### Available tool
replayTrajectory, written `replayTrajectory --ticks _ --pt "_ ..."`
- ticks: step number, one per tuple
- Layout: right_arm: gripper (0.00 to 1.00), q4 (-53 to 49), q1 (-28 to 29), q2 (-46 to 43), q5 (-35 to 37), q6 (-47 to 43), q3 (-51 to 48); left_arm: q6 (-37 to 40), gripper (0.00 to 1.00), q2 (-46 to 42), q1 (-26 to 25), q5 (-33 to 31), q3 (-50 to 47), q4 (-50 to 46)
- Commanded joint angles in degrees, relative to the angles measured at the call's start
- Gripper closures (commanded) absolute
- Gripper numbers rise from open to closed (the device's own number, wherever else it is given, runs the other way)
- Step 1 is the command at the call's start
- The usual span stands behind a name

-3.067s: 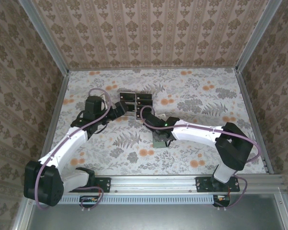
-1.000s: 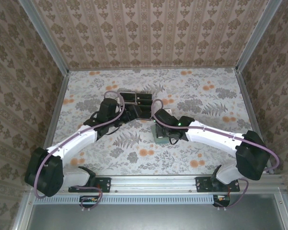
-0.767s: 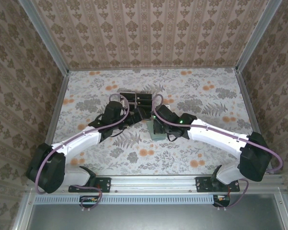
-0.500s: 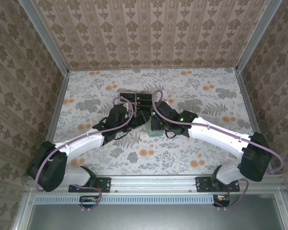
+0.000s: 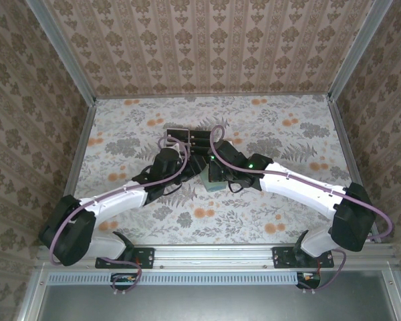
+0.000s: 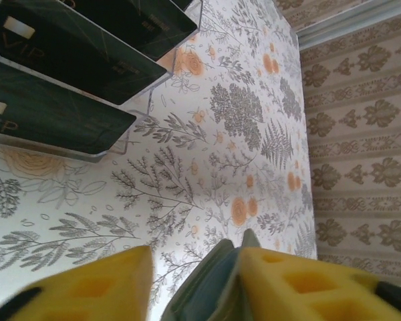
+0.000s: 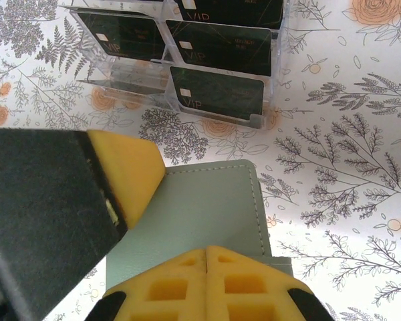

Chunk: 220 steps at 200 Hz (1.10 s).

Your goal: Put the credit cards into the card holder

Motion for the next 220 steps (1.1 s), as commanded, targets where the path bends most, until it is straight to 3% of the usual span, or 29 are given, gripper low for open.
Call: replayTrajectory --ticks 1,40,90,173,182,190,220 --pt "1.0 1.7 -0.28 0.21 -0.72 0.78 0.81 -0.05 0.7 1.28 -0.28 0.15 -0.26 3.64" --pt "1.0 2.31 -1.0 -0.42 -0.33 1.17 -1.29 0.55 1.0 2.08 -0.43 0.71 -0.34 5.54" --pt "1.0 1.24 -5.0 -3.95 2.98 1.16 -6.93 4.97 1.0 0.12 -0.26 -0.93 0.14 1.96" --pt "1.0 6.3 -6.63 -7.16 -4.43 2.51 -12.63 6.38 1.0 4.36 -0.02 0.75 1.29 -0.15" --pt "1.0 7.4 -6.62 -7.13 -5.89 2.96 -13.24 6.49 0.88 4.87 -0.09 0.57 1.37 -0.91" --pt "1.0 8.27 -6.65 -6.91 -6.99 3.17 -13.71 6.52 0.72 5.06 -0.06 0.48 1.54 -1.62" --pt "1.0 10.88 -6.62 -5.68 -9.06 3.93 -15.94 7.64 0.41 4.02 0.11 -1.86 3.53 -9.86"
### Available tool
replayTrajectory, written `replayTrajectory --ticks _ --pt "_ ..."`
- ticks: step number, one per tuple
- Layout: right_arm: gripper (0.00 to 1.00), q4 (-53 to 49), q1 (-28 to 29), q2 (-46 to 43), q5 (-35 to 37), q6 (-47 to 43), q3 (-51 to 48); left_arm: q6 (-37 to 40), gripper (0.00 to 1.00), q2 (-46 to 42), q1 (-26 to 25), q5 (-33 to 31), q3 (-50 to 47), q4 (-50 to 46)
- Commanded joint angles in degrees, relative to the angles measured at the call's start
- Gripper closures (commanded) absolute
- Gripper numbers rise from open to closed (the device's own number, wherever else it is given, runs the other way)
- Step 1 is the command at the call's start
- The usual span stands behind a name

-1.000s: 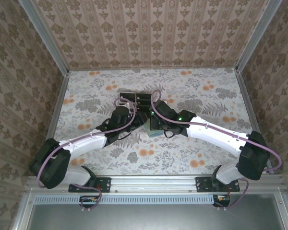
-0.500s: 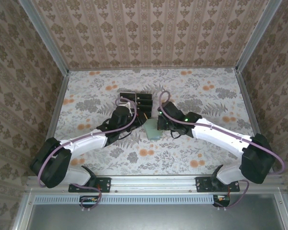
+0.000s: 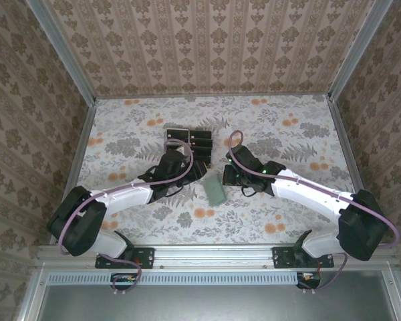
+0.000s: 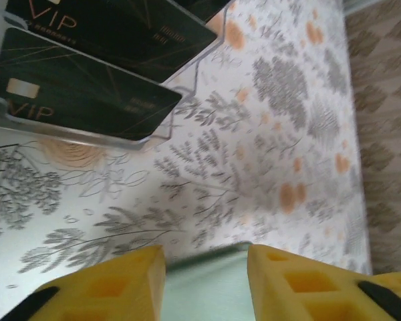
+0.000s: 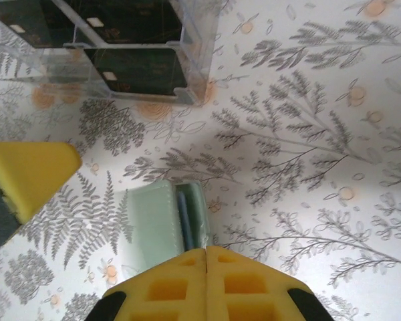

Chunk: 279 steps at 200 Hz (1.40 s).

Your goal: Put the credit cards into the card holder

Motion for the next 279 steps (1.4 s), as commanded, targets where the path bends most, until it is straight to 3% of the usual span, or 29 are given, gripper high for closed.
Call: replayTrajectory --ticks 1,20,53,162,242,279 --pt "1.0 3.71 0.23 0.2 -3.36 1.55 -1.99 1.73 0.41 -1.08 0.14 -1.87 3.33 -7.65" --pt "1.0 4.89 0.21 0.49 -3.78 2.03 -3.58 2.99 0.34 -2.65 0.33 -3.71 4.35 -12.76" --pt "1.0 6.77 0.23 -0.8 -4.56 3.04 -5.52 4.83 0.31 -2.94 0.34 -2.75 5.93 -16.3" --pt "1.0 7.65 0.24 -5.09 -6.93 5.34 -3.89 3.89 0.25 2.25 -1.99 2.06 8.56 -11.52" --pt "1.0 8.05 0.31 -4.62 -6.61 5.72 -4.5 1.86 0.27 2.92 -3.29 2.83 6.6 -12.28" --pt "1.0 8.13 0.3 -4.32 -6.08 5.65 -4.8 1.54 0.36 2.71 -3.57 3.64 6.78 -16.69"
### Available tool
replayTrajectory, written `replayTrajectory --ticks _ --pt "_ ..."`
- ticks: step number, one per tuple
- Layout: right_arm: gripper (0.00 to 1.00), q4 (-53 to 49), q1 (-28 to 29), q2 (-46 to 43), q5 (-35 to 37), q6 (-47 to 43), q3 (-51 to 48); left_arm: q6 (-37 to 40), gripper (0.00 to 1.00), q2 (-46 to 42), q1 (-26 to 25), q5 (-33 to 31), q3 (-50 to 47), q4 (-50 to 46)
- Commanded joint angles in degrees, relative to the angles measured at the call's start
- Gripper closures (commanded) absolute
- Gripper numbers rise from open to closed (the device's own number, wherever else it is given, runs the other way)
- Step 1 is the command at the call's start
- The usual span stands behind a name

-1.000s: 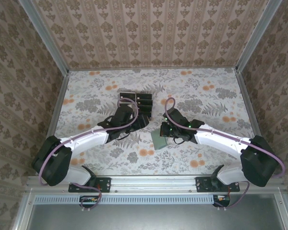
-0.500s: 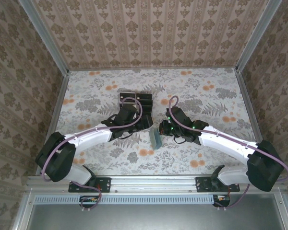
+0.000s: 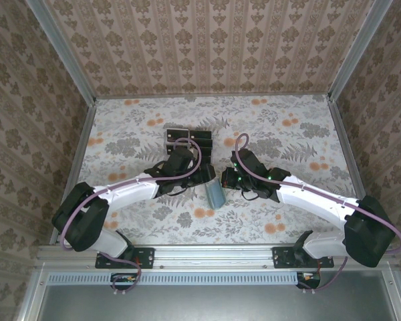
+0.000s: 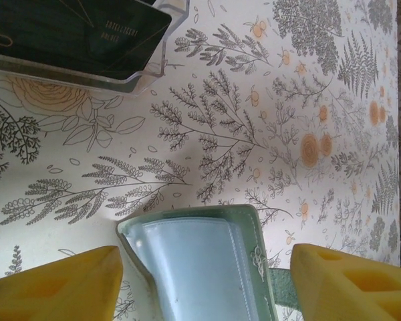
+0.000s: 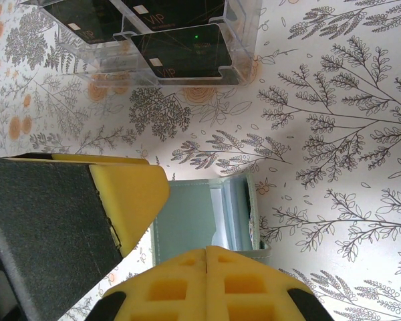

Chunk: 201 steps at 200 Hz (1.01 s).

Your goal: Put the credit cards into the card holder

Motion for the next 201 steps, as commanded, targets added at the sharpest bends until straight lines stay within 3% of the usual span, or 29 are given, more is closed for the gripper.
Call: replayTrajectory --ticks 1,42,91,201 --pt "1.0 0.9 0.27 -0.37 0.0 0.73 0.57 -0.82 0.37 -0.03 -0.58 1.31 -0.34 -4.09" --pt "1.0 2.13 0.08 -0.91 1.53 0.95 -1.9 -0.5 0.75 -0.47 -0.62 1.18 -1.62 -6.2" --pt "1.0 6.16 -0.73 -1.48 2.51 1.81 -6.88 0.79 1.0 -0.53 0.64 -0.12 -1.36 -7.34" --pt "1.0 10.81 -1.81 2.61 2.19 2.41 -10.05 8.24 1.0 -4.05 11.68 2.21 -0.35 -13.91"
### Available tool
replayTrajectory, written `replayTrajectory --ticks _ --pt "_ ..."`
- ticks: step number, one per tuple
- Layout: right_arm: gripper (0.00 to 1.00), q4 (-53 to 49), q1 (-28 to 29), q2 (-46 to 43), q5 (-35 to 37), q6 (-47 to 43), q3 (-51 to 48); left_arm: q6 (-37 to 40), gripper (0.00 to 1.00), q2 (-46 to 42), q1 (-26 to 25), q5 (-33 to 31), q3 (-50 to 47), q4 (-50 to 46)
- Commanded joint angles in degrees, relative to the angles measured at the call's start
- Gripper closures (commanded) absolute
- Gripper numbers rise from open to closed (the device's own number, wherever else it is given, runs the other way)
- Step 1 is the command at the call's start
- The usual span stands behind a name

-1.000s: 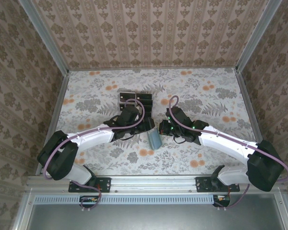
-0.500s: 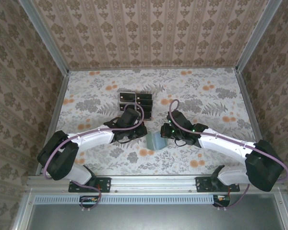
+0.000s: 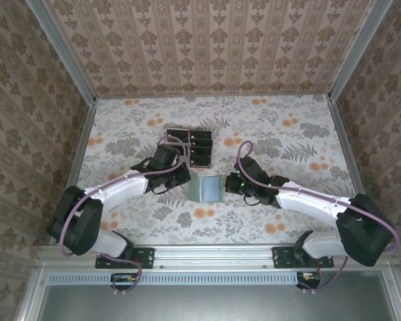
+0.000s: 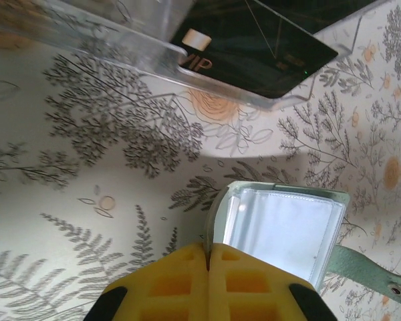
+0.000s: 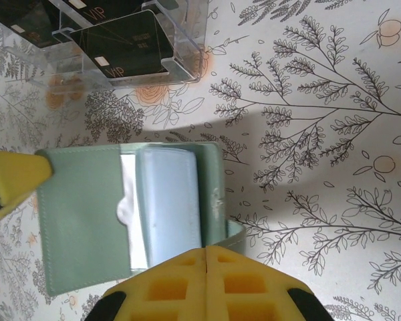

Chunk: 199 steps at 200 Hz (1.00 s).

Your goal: Put the credit cards into the card holder

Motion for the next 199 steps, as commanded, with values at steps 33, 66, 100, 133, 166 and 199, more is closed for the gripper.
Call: replayTrajectory --ticks 33,66,100,133,166,199 --pt "1.0 0.65 -0.7 3.19 1.69 1.04 -2.52 2.59 1.0 -1.12 1.51 2.46 -0.46 -2.86" --pt "0.87 -0.65 -1.5 3.6 2.56 1.12 -3.92 1.34 0.98 -2.16 1.65 1.82 -2.9 -3.04" --pt "0.72 -2.58 -2.14 1.7 2.48 1.17 -4.55 2.21 0.57 -5.28 2.57 0.04 -3.17 -6.14" --pt "0.64 -5.81 -2.23 -2.71 2.42 1.2 -4.26 4.9 0.4 -9.95 4.08 -1.93 -2.19 -10.51" --pt "0.62 -7.37 -2.15 -6.49 -0.39 0.52 -2.76 8.26 0.34 -12.8 4.48 -2.04 0.7 -13.3" --pt "0.61 -6.35 -1.57 -4.55 -4.8 -0.84 1.27 13.87 0.3 -10.15 4.07 -1.25 6.72 -18.04"
